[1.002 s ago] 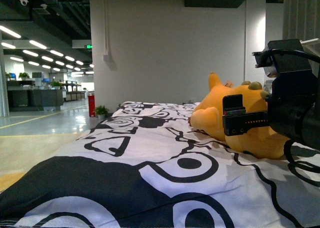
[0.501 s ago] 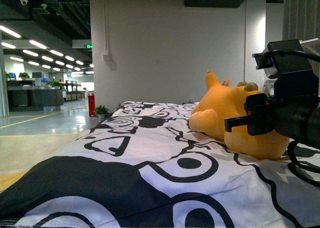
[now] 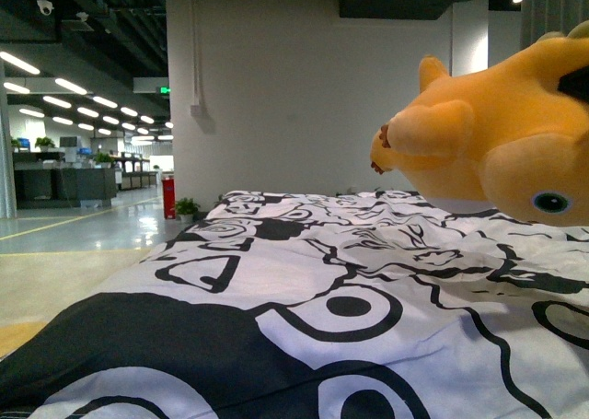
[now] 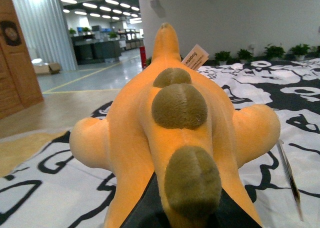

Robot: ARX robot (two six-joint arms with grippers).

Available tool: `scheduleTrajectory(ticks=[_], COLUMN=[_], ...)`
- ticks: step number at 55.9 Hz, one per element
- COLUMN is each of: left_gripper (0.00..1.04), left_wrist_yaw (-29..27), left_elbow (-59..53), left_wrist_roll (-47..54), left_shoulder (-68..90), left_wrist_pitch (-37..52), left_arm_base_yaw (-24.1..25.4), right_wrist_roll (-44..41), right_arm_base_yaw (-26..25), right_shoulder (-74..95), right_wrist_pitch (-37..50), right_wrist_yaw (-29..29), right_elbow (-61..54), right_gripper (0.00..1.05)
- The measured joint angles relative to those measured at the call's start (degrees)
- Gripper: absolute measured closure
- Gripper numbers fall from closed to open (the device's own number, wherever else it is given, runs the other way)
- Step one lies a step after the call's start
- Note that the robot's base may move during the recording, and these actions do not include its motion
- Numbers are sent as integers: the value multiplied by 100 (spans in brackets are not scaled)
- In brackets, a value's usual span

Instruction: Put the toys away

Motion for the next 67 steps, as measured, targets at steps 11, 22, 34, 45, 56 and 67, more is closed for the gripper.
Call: scheduleTrajectory(ticks=[11, 22, 34, 45, 56, 67], left_gripper=[6, 6, 6, 6, 6, 6], left_wrist_yaw=[0, 0, 0, -2, -2, 0], left_elbow=[-2, -2, 0, -2, 0, 0], left_wrist_roll=[0, 0, 0, 0, -2, 0], left_shoulder=[0, 0, 0, 0, 0, 0], left_wrist_pitch=[0, 0, 0, 0, 0, 0], left_arm_base_yaw=[0, 0, 0, 0, 0, 0], right_wrist_roll=[323, 361, 391, -629, -857, -909], right_arm_base_yaw=[-372, -404, -404, 50, 59, 59], right_shoulder=[-1062, -1279, -1279, -1912, -2590, -3073], right_wrist_pitch=[-719, -848, -852, -2072, -1530, -1292], right_wrist_yaw=[-586, -619, -625, 1362, 1464, 1482], right_elbow=[-483, -560, -560, -1152, -2371, -3106], right_gripper=[98, 98, 98, 98, 98, 98])
